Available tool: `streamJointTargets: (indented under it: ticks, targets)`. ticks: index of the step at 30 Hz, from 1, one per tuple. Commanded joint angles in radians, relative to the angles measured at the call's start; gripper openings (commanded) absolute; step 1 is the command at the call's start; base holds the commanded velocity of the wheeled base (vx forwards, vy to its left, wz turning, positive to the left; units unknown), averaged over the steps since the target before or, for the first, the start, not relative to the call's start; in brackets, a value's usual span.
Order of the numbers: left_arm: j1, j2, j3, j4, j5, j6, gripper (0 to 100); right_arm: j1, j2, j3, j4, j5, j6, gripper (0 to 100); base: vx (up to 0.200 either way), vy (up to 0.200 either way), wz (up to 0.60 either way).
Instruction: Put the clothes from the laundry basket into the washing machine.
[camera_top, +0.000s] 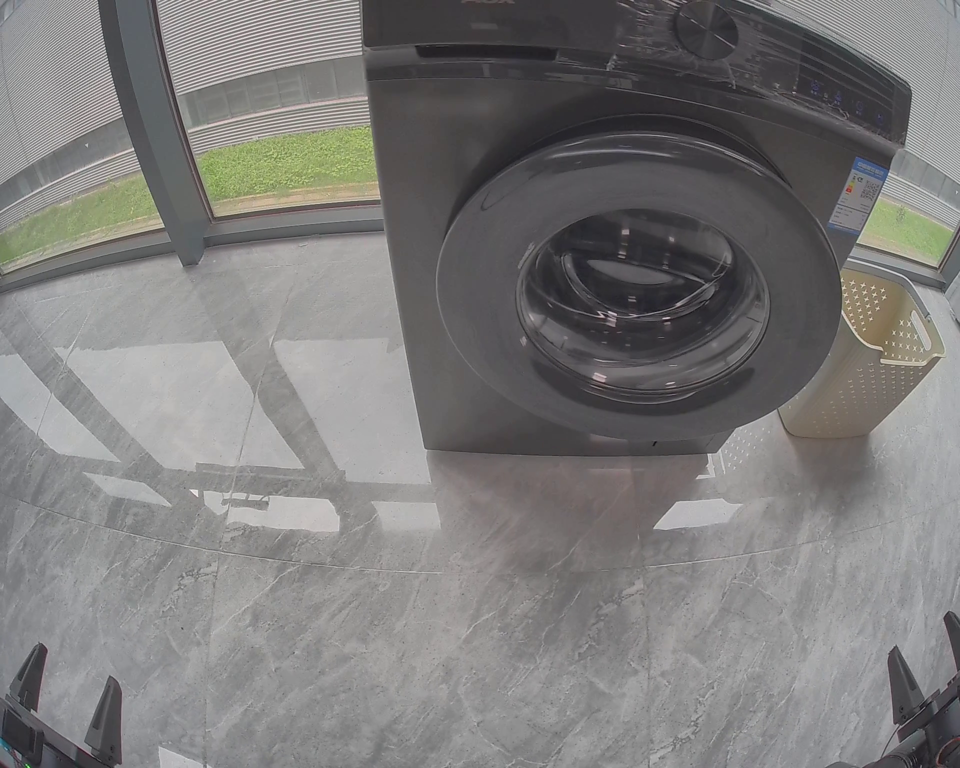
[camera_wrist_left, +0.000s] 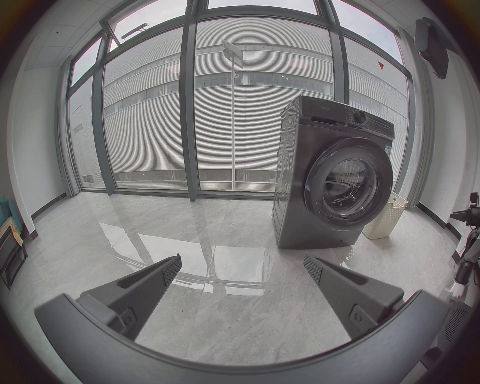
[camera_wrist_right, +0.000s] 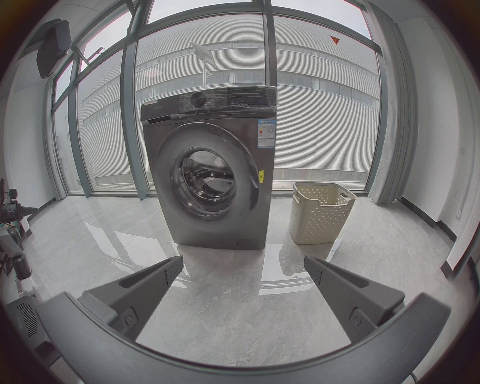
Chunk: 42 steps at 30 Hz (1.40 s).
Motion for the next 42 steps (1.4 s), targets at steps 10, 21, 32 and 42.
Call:
streamJointTargets:
  ticks: [10, 21, 32, 42]
  targets:
    - [0.000, -0.010, 0.018, -0.002, 0.001, 0.000, 100, 0.000, -0.016, 0.018, -0.001, 0.000, -0.002, 100, 0.000, -0.180, 0.00]
    - [0.000, -0.010, 0.018, -0.002, -0.001, -0.002, 100, 0.000, -0.016, 0.018, -0.001, 0.000, 0.000, 100, 0.000, -0.109, 0.00]
    - [0.000, -0.011, 0.016, -0.002, 0.001, 0.004, 100, 0.000, -0.016, 0.018, -0.001, 0.001, -0.003, 100, 0.000, -0.109, 0.00]
    - [-0.002, -0.011, 0.018, -0.002, -0.001, 0.030, 100, 0.000, -0.016, 0.018, -0.002, 0.052, -0.017, 100, 0.000, 0.000, 0.00]
